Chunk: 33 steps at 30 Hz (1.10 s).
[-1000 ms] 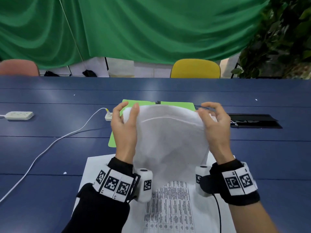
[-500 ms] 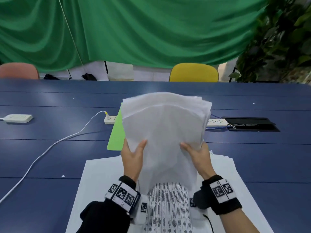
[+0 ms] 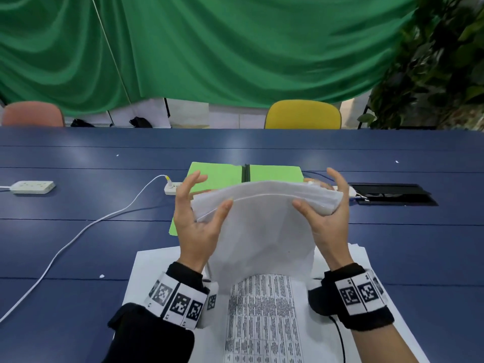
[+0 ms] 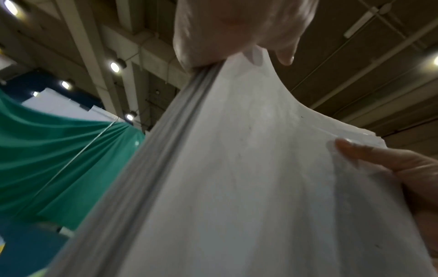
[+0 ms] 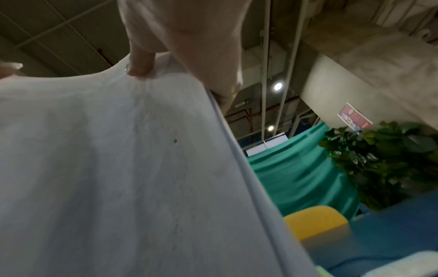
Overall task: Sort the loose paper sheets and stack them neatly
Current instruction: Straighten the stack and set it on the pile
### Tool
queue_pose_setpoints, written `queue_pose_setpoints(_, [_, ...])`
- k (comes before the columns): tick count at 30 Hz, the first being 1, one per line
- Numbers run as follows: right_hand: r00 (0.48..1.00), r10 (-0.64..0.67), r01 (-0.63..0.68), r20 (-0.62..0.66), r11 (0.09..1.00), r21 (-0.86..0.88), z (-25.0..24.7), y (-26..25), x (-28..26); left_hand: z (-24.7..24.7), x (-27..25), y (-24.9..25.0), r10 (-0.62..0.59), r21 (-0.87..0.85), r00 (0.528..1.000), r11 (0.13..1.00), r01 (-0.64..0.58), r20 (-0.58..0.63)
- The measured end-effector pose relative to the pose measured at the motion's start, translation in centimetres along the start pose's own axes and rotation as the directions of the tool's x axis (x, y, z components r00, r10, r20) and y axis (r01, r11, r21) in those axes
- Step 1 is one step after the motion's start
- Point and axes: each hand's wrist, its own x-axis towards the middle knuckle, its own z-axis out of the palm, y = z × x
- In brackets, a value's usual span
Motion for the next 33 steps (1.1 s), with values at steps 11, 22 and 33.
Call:
queue_pose_setpoints(11, [0.981, 0.039, -0.04, -0.188, 0.999, 0.003, 1.8, -2.4, 1.4, 1.5, 0.7, 1.5, -0.139, -0.066, 0.974, 0.989, 0.129, -0.181])
queue_pose_setpoints(22, [0.993, 0.026, -0.039, -0.111, 0.993, -0.11, 1.7, -1.2, 2.5, 0.1, 0.1, -0.3, -0.153, -0.065, 0.988, 0.986, 0.151, -0.021])
queue_pose_setpoints(33, [0.998, 0.014, -0.016, -0.054, 0.998, -0.053, 1.3, -1.1, 3.2, 1.0, 0.9, -0.1, -0.436, -0.28, 0.889, 0.878, 0.388, -0.137])
